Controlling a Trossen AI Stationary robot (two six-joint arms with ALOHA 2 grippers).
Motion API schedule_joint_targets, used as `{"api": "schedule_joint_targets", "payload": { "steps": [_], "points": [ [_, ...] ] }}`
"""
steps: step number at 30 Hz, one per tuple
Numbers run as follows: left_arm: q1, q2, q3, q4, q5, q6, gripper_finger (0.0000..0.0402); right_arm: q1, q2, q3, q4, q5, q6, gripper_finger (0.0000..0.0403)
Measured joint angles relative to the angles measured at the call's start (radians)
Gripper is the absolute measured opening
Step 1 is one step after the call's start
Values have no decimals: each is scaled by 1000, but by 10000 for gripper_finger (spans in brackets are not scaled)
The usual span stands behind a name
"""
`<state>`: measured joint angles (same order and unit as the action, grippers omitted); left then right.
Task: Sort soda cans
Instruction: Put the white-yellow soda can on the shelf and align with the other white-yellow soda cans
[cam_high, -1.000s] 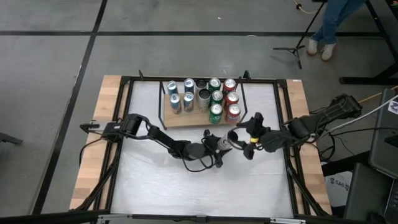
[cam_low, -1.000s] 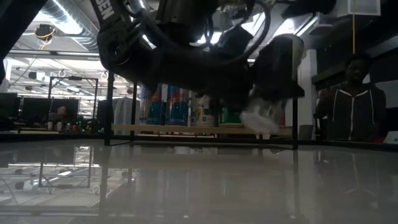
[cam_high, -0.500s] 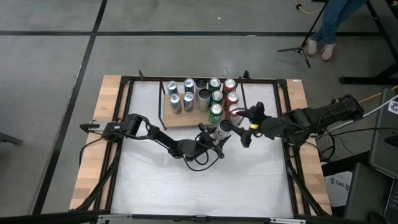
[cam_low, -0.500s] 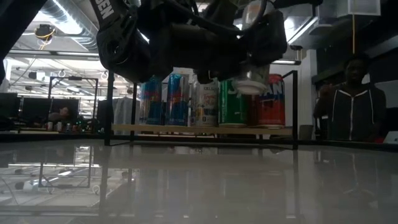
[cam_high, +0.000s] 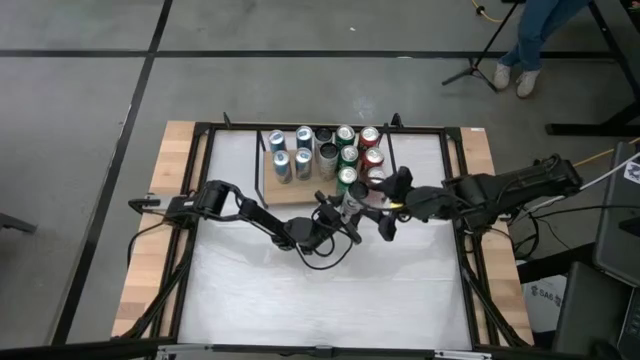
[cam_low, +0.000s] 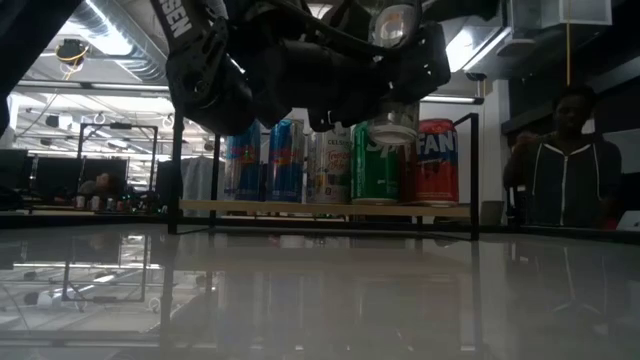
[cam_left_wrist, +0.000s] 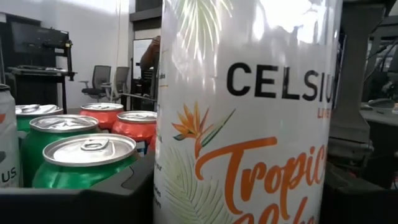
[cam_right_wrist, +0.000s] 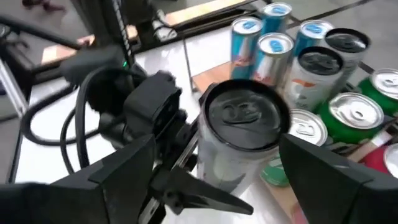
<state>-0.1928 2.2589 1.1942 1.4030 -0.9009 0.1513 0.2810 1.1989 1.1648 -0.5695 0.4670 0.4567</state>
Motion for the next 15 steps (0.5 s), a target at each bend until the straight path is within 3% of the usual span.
{"api": "schedule_joint_targets", "payload": {
  "steps": [15],
  "points": [
    [-4, 2, 0, 12, 6, -10, 238, 0, 91, -2, -7, 84, -17, 335]
  ]
}}
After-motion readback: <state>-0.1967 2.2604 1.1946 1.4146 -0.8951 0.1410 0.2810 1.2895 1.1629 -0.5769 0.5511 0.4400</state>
